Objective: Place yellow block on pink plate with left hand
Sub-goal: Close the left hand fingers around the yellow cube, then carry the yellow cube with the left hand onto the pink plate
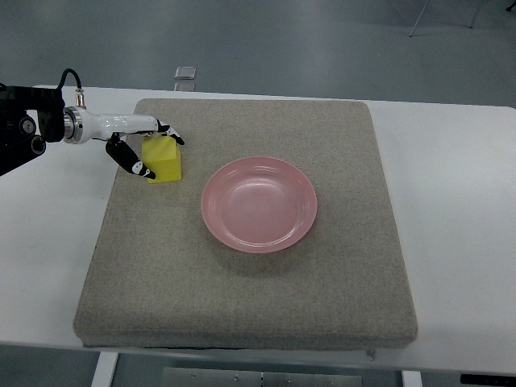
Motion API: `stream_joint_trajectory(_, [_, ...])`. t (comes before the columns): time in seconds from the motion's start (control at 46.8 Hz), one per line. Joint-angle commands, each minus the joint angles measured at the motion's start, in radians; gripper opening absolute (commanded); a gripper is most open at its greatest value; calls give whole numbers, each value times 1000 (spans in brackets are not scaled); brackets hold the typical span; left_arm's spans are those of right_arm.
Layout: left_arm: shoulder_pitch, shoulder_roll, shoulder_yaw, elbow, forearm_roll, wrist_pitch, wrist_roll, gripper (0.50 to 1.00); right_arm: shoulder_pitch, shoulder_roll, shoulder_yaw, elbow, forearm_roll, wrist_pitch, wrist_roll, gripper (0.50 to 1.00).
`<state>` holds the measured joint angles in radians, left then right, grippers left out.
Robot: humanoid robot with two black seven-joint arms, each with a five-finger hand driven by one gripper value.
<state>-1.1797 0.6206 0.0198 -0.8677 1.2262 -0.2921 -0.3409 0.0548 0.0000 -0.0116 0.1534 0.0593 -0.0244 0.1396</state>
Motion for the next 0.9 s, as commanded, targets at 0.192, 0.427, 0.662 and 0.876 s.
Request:
stream_joint_trajectory(0.192, [-2, -4, -6, 9, 1, 17, 0, 500, 0, 0, 1, 0, 1, 0, 0, 924])
stream_joint_trajectory(0.427, [-14, -4, -11, 9, -2, 39, 0, 500, 0, 0, 1, 0, -1, 0, 0, 924])
stream_joint_trajectory(0.662, [-32, -4, -31, -5, -2, 48, 0, 500, 0, 0, -1, 0, 1, 0, 0, 924])
stream_joint_trajectory(0.876, [-69, -5, -54, -40, -7, 48, 0, 500, 0, 0, 1, 0, 1, 0, 0, 924])
